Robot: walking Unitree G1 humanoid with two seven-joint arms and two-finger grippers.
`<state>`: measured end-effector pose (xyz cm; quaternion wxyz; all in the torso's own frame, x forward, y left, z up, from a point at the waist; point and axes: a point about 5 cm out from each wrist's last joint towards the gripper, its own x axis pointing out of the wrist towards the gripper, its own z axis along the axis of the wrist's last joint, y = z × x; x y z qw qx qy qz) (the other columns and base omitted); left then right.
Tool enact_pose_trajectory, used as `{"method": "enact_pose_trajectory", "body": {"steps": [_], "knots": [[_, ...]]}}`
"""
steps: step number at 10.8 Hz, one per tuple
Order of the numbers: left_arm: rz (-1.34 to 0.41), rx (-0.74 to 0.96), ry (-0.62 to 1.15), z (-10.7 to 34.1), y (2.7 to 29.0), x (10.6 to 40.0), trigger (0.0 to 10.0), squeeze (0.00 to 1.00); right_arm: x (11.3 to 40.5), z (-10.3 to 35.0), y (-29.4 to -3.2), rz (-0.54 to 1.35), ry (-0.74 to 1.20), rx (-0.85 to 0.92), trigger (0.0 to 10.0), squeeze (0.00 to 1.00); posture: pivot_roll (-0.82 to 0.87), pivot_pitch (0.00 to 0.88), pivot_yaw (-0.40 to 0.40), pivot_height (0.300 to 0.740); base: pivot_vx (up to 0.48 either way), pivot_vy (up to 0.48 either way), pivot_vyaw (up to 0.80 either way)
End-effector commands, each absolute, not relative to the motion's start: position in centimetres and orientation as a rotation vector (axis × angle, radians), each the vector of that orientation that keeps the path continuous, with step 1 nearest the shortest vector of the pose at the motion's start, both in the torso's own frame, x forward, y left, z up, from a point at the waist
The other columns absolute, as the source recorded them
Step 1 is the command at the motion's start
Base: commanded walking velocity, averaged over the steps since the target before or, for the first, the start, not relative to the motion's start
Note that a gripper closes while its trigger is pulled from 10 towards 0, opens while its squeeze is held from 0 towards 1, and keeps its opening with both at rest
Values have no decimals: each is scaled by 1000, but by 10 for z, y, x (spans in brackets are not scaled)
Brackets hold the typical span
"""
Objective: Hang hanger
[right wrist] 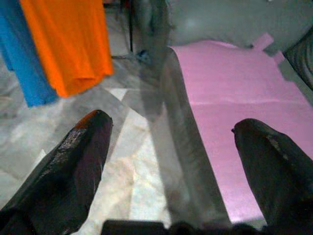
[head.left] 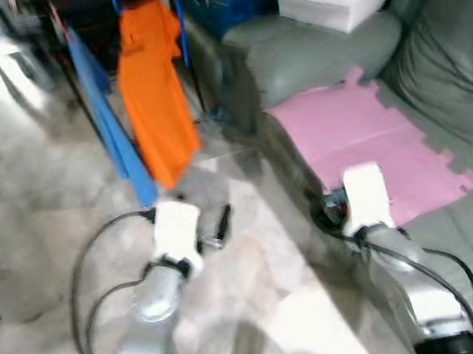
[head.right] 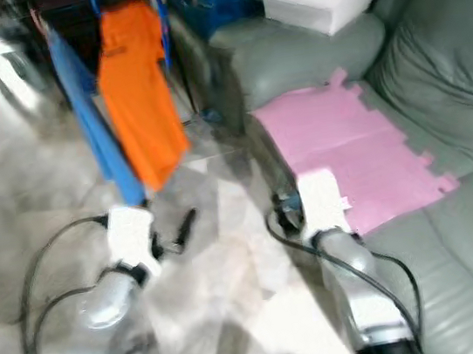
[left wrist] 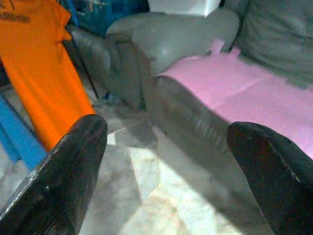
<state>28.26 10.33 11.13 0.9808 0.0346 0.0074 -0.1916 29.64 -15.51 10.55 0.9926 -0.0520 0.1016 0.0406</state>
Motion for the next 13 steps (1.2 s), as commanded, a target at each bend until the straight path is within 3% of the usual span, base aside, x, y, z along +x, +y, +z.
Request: {"method": "enact_pose_trajectory", "body": {"steps": [1,6,11,13], "knots": [[-372,73,16,111,107,284,10000,0,297,108,-153,93,191,-87,10000,0,-56,151,-28,740,0,379,0],[-319,82,14,110,112,288,10000,0,296,108,-148,122,179,-75,10000,0,-56,150,-27,740,0,480,282],[-84,217,-20,111,146,302,10000,0,302,111,-150,91,105,-1,10000,0,-27,92,15,740,0,480,0],[-73,170,-54,113,150,302,10000,0,304,111,-148,86,95,9,10000,0,-26,72,21,740,0,240,0]]}}
